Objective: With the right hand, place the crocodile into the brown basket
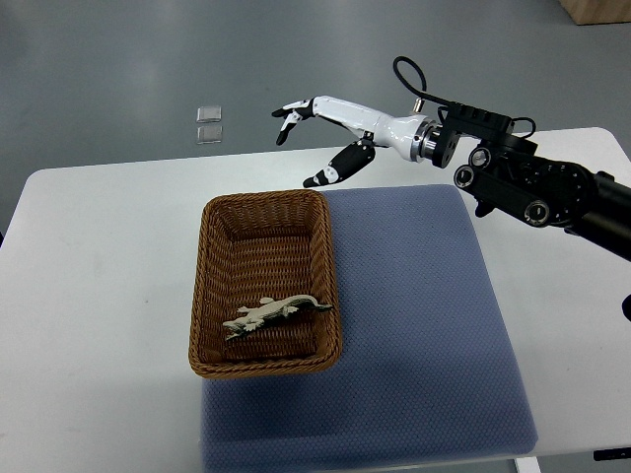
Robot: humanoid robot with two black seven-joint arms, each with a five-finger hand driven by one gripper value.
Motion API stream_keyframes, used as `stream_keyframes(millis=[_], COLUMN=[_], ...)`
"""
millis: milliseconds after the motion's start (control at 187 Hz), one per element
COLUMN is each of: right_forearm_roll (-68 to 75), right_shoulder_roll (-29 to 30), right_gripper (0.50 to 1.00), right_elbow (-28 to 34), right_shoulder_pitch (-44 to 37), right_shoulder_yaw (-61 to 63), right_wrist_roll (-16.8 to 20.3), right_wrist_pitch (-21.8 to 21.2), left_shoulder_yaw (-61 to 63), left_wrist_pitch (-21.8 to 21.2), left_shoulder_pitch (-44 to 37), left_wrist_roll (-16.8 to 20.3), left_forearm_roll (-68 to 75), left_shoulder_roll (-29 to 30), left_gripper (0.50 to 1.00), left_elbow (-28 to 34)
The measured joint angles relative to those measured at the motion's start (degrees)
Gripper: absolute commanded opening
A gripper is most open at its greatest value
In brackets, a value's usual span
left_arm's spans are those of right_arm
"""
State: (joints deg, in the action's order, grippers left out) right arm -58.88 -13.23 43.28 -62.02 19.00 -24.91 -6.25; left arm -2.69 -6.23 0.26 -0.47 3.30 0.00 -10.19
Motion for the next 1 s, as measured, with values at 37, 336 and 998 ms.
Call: stream_keyframes(millis=[37, 336, 998], right_forearm_roll=[4.16, 36.34, 64.41], right_shoulder_roll=[-0.53, -5.09, -10.05], right_gripper=[0.926, 0.926, 0.926], right_elbow=[-0.96, -8.13, -9.42], right_shoulder_pitch=[0.72, 5.82, 10.68], right_shoulder_yaw=[0.52, 0.96, 0.93], right_wrist_roll=[1.25, 3.94, 5.99], right_wrist_pitch=[0.20, 0.84, -0.18], left_shoulder_yaw=[0.02, -0.01, -0.04], left_wrist_pitch=[0.00, -0.02, -0.02], left_shoulder_pitch=[0.00, 0.00, 0.01], left_wrist_roll=[0.00, 0.00, 0.01], left_forearm_roll=[-0.01, -0.03, -0.02], left_shoulder_roll=[0.00, 0.00, 0.00], left_gripper=[1.000, 1.000, 1.000], left_elbow=[0.00, 0.00, 0.00])
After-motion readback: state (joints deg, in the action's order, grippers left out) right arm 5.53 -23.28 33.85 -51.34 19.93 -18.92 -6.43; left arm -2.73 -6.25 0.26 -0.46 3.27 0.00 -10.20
